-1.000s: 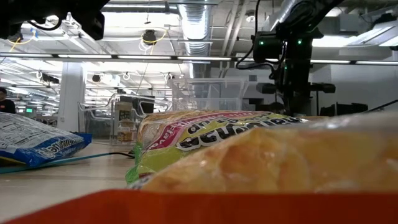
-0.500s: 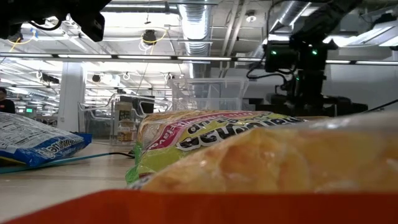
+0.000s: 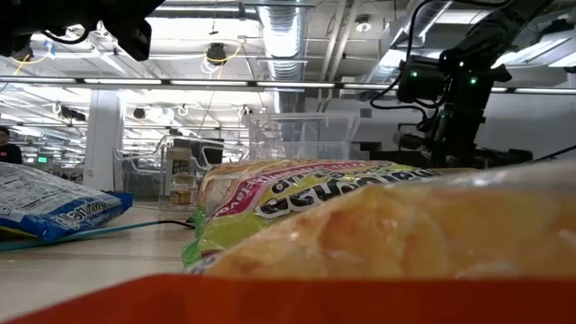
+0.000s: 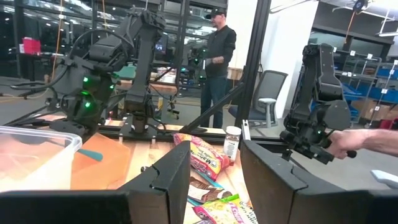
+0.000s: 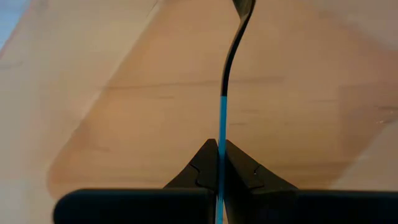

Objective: Pick & Place Food Item
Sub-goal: Put the blue spoon into the orange bin, then put the white seasoning bottle into the transparent bin

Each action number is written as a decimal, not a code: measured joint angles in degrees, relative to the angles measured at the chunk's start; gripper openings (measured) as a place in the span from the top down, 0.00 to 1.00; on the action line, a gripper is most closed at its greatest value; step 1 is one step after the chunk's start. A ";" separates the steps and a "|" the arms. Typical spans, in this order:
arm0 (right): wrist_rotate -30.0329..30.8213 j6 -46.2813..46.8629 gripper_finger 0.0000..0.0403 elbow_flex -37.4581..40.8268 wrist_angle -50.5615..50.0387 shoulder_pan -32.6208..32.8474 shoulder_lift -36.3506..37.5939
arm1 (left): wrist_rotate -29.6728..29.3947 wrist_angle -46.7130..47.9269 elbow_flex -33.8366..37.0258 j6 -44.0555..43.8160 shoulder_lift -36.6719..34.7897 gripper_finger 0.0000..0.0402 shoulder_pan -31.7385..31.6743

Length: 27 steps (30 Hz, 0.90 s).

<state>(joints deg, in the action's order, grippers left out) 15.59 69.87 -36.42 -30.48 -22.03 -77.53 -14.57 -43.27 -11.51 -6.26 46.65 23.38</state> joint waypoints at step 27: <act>2.49 -4.28 0.82 0.00 3.75 0.10 0.57 | 0.02 0.87 0.02 -0.04 0.00 0.66 0.00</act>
<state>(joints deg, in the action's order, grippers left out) 18.08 65.60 -36.42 -26.74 -21.93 -76.96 -14.55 -42.39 -11.49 -6.29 46.65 23.38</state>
